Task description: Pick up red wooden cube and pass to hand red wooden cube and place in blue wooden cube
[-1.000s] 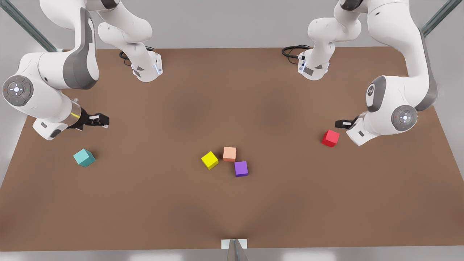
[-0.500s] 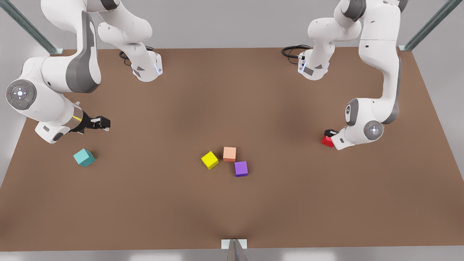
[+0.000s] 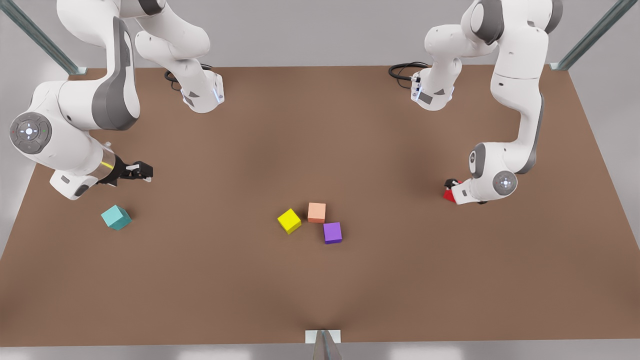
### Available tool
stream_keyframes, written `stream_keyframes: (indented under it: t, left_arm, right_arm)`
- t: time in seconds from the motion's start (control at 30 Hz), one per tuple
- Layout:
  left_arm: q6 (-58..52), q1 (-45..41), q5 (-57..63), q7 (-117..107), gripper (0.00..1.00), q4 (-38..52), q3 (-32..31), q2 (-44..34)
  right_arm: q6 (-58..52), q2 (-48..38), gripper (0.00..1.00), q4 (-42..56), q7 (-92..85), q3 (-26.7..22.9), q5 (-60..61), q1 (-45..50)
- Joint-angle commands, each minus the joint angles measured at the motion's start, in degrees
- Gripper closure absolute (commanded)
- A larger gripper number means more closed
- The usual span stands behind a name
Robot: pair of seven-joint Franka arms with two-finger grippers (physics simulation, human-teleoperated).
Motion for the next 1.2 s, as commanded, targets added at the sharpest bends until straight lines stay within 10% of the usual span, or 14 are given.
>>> stream_keyframes:
  t: [0.0,0.8,1.17]
  left_arm:
    - [2.1,-0.1,0.1,7.9,0.0,-0.1,0.5,0.8]
    - [1.0,-1.2,0.0,5.5,0.0,-1.0,1.8,2.3]
    - [0.7,-2.6,-0.2,-2.8,0.41,-0.2,1.8,0.3]
  right_arm:
    - [0.2,0.0,0.0,0.0,-0.5,0.0,0.0,0.0]
    - [0.3,0.4,0.0,0.0,-0.5,0.0,0.0,0.1]
    - [0.3,0.8,0.0,-0.1,-0.6,0.0,0.0,0.1]
